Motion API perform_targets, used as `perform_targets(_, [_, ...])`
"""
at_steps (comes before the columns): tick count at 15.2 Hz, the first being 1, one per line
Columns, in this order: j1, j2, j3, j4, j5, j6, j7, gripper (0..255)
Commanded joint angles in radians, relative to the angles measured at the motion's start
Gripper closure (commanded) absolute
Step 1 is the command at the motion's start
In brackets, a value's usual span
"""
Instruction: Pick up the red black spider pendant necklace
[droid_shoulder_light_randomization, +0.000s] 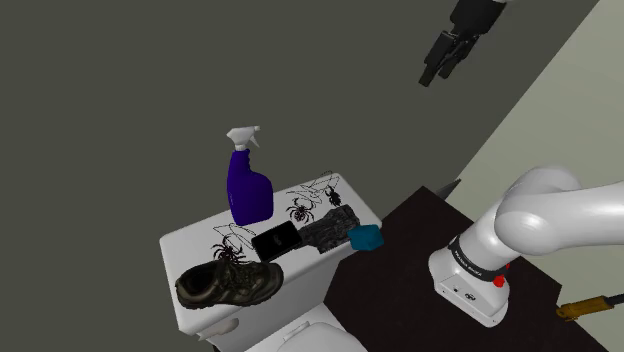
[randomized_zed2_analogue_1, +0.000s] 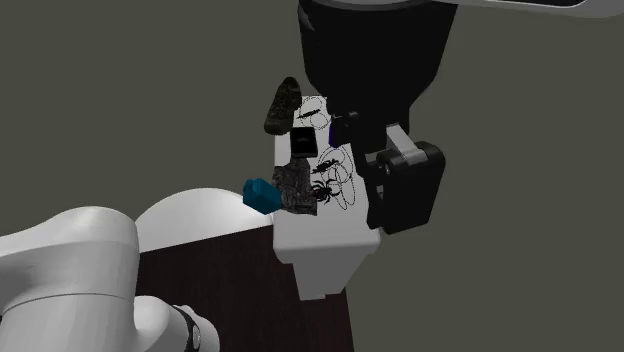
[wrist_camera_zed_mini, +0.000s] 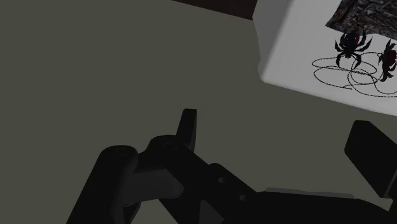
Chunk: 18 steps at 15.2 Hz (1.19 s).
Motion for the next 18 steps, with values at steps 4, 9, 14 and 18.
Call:
perform_targets(4, [0.032, 0.035, 0.026, -0.048, 0.029, 0.078, -0.008, 0])
perform_targets(9, [0.089, 0.112, 0.071, -0.109, 0.076, 0.211, -0.025, 0])
perform_targets(14, [0.145, 0.212, 0.120, -0.148, 0.121, 0.344, -0.045, 0])
perform_targets(18, [0.190, 0.306, 0.160, -0.161, 0.155, 0.449, -0.063, 0])
